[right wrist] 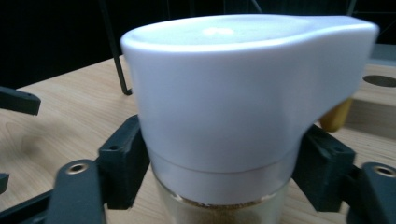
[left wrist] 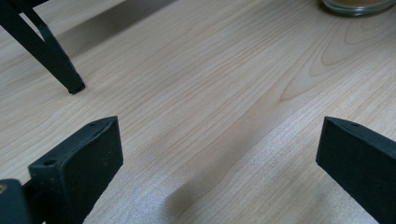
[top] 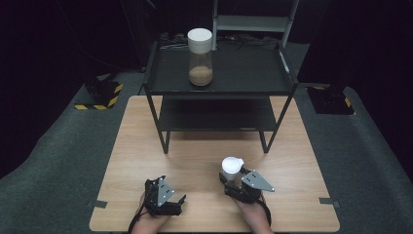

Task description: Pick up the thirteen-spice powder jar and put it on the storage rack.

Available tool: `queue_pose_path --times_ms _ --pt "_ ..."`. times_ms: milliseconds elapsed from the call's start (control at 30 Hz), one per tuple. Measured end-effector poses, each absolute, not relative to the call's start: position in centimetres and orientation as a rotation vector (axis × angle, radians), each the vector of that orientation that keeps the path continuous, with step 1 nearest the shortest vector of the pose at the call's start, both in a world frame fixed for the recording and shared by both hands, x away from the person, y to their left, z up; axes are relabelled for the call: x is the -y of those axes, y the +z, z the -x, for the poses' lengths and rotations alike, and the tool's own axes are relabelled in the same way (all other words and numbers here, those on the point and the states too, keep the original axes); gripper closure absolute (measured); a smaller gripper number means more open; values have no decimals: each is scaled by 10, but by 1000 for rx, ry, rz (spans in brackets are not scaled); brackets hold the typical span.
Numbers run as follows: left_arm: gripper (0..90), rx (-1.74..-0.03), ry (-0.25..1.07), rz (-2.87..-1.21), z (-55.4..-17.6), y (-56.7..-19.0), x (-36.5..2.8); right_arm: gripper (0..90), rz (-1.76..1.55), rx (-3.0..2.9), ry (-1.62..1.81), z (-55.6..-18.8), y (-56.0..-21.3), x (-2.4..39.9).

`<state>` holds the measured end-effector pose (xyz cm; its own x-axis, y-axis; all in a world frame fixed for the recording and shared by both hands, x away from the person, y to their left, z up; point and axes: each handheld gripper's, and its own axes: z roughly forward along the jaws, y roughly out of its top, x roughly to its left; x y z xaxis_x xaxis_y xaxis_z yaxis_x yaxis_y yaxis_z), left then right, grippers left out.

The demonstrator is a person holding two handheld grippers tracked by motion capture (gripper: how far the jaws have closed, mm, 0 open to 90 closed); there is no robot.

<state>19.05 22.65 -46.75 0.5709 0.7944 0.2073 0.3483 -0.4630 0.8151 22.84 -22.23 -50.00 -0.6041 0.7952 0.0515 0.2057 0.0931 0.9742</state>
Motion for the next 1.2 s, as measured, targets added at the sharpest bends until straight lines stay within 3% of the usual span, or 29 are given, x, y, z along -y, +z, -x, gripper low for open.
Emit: queue_pose_path --times_ms 600,1200 --pt "9 -912 751 -2051 -191 -467 -228 293 -941 -1861 1533 -225 -499 227" --pt "9 -909 749 -2051 -191 -467 -228 294 -916 -1769 1520 -210 -465 262"
